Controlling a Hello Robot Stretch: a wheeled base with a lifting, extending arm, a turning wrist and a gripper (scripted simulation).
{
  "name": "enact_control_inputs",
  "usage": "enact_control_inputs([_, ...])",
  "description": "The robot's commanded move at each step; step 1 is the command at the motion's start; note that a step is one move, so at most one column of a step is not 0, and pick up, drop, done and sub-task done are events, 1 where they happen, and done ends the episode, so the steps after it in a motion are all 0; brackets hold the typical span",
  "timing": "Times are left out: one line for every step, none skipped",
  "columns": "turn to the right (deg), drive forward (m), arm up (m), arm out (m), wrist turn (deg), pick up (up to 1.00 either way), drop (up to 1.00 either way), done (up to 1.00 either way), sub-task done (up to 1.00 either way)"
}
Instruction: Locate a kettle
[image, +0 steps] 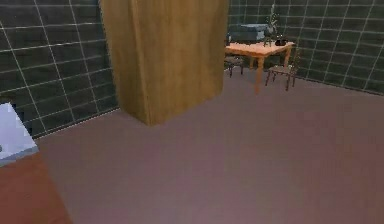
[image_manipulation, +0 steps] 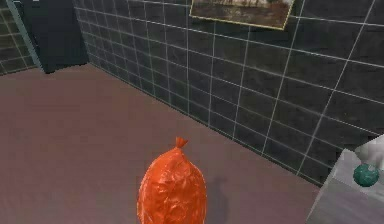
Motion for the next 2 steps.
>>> enact_control_inputs([6.0,0.00,0.00,0.00,0.0,0.00,0.00,0.00,0.00])
enact_control_inputs([0.0,0.25,0.00,0.00,0.0,0.00,0.00,0.00,0.00])
